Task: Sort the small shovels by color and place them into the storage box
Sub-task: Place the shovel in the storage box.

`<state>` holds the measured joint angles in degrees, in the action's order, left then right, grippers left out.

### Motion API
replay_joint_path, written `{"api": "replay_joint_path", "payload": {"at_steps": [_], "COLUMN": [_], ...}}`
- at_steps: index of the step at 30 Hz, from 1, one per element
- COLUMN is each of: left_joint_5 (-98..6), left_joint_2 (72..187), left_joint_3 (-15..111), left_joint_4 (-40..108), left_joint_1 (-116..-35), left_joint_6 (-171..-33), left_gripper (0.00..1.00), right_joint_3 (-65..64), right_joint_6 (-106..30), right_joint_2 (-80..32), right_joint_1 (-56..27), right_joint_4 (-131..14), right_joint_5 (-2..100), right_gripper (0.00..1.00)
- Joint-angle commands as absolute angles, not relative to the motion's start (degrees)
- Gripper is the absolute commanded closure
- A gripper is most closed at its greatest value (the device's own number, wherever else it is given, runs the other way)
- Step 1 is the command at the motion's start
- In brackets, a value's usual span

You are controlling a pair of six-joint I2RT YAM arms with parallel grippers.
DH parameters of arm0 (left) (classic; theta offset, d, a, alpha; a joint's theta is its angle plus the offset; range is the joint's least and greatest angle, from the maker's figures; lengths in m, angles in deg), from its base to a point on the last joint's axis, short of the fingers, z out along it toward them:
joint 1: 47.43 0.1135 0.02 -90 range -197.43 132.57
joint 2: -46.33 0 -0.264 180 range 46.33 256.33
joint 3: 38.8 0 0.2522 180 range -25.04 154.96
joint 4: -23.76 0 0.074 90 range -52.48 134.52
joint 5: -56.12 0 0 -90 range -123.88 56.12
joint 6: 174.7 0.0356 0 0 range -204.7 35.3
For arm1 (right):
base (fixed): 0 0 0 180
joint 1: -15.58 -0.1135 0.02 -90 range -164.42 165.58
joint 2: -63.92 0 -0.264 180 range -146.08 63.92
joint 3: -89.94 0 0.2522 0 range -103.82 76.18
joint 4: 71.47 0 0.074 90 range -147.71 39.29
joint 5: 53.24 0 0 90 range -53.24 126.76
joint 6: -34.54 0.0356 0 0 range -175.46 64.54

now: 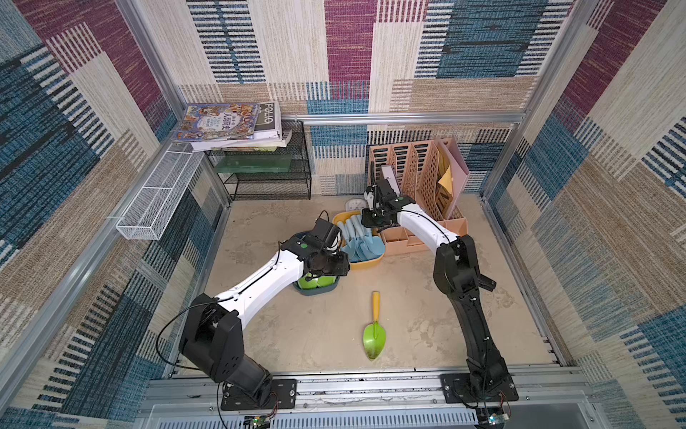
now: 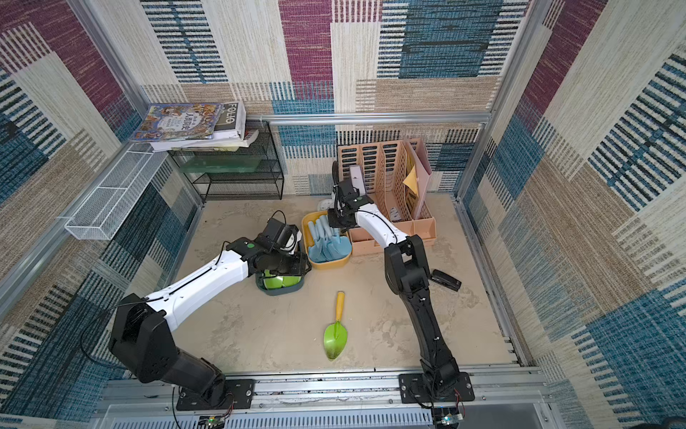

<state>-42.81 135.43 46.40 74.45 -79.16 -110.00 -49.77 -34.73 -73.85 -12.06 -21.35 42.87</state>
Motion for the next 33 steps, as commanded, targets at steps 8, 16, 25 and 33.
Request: {"api": "replay_joint_path", "payload": {"at_steps": [8,16,25,33], "left_joint_5": [-41.8,-42.1,-43.5,-49.0], "left_joint_2": [135.6,135.9,137.9,146.1], "left_joint_3": [46.2,46.5,47.6,52.1], "left_joint_4": [75.1,75.1,75.6,78.9], "left_joint_1": [-80.7,-81.4,-84.4,-91.3], "left_joint_6": [-109.5,-109.1,-105.3,-96.7], "left_gripper": [0.43,0.41,0.37,0.37], "right_joint_3": [-49.4,-49.2,-46.7,-32.6], "right_joint_6": [-32.8,-33.5,-33.6,-28.5], "right_joint_2": [-74.5,-73.8,-61.8,-46.4], "right_joint_1": [-13.3,-14.4,-15.0,-10.0], "right_joint_4": [-23.5,-20.6,-20.1,-21.1], "right_joint_5": [43.7,38.6,29.2,23.3], "right_gripper": [0.80,0.63,0.50,0.50]}}
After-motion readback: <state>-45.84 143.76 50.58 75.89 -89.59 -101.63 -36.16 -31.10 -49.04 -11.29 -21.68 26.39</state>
